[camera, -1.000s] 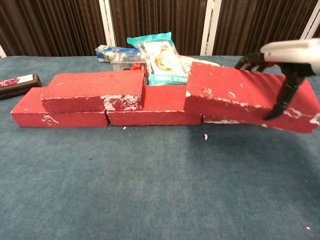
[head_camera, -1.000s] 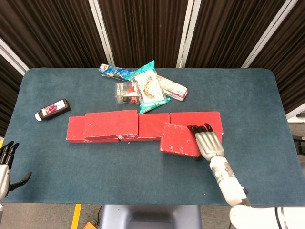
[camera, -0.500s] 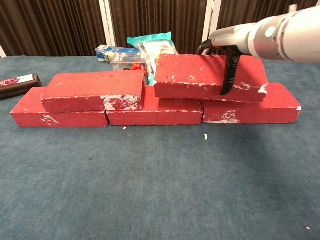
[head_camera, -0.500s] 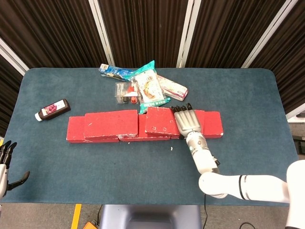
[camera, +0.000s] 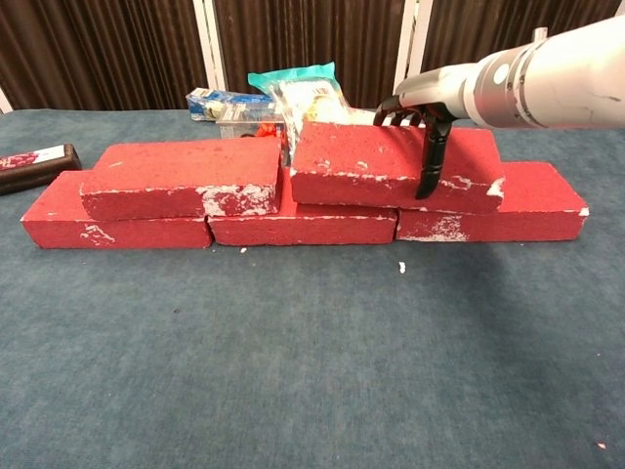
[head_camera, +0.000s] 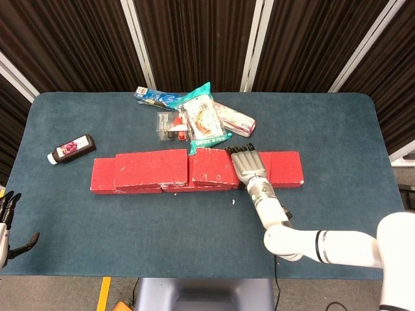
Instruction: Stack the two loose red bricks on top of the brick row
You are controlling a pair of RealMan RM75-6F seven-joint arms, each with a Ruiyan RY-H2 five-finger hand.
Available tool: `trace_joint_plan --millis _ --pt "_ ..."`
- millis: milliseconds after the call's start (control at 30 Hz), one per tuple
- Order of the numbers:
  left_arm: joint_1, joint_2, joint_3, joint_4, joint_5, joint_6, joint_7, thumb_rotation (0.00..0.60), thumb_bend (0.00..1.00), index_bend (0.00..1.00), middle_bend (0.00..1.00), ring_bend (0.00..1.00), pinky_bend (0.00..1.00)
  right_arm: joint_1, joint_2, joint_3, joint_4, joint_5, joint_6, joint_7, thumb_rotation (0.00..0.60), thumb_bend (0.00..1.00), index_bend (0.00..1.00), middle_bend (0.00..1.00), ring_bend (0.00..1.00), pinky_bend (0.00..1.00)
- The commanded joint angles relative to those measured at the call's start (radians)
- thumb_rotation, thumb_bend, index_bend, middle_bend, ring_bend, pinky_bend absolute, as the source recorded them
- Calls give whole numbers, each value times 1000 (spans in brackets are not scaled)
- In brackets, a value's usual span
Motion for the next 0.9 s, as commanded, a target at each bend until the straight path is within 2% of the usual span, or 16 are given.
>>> trace_joint_plan --millis 33,300,600,900 --pt "0 1 0 -3 1 0 2 600 239 0 0 0 2 14 1 -7 12 15 -14 4 600 238 301 319 241 0" --pt "3 -1 -2 -5 -6 2 4 600 238 0 0 0 2 51 4 -13 42 33 -44 -4 600 239 309 319 241 0" --pt "7 2 -5 -11 -11 6 2 600 238 0 0 0 2 96 14 -57 90 47 -100 -26 600 245 314 320 241 0" --pt "10 2 -8 -15 -20 7 5 600 238 0 0 0 2 102 18 -90 107 -8 -148 27 600 254 314 320 242 0"
